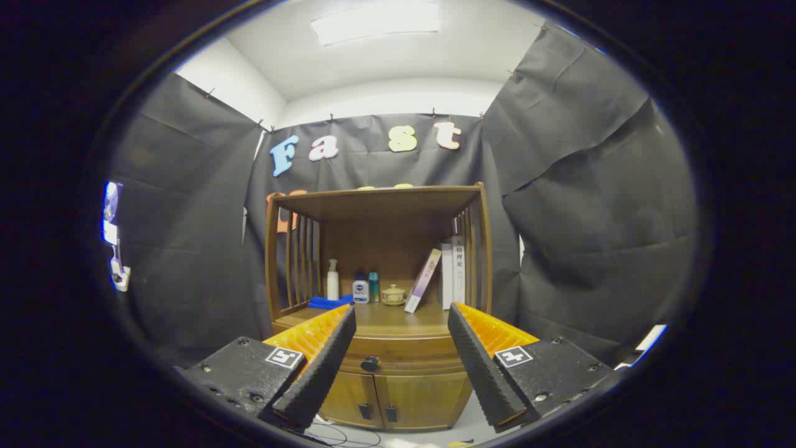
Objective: Pull open the drawer, take out the items inside it, and place them on the countertop above the cabinet.
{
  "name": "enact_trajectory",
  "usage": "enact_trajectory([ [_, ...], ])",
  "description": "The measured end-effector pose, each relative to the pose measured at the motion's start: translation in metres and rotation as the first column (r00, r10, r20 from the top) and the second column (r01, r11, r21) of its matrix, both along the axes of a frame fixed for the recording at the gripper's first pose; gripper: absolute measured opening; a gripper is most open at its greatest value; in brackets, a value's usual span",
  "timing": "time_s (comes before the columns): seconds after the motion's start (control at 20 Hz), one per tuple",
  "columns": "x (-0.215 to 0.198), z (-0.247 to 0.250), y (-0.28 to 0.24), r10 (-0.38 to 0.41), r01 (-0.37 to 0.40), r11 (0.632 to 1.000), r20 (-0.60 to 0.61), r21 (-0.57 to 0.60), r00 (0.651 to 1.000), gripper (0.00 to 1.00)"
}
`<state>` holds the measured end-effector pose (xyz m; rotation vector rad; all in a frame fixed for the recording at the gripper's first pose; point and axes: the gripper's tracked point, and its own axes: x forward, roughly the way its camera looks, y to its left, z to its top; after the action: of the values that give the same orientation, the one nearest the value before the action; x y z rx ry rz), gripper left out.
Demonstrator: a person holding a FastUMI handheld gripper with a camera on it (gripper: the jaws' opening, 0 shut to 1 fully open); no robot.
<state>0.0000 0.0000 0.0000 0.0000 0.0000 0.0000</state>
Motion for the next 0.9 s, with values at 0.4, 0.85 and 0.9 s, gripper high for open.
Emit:
enact_trajectory([
  [0.4, 0.0, -0.009, -0.001, -0.028, 0.029, 0.999, -0.042, 0.018, 0.999, 0.97],
  [0.85, 0.019, -0.044, 0.009, -0.008, 0.012, 0.999, -0.098, 0.037, 0.995, 0.98],
  [0.9, 0.023, -0.054, 0.014, 0.011, -0.005, 0.999, -0.116, 0.052, 0.993, 0.97],
])
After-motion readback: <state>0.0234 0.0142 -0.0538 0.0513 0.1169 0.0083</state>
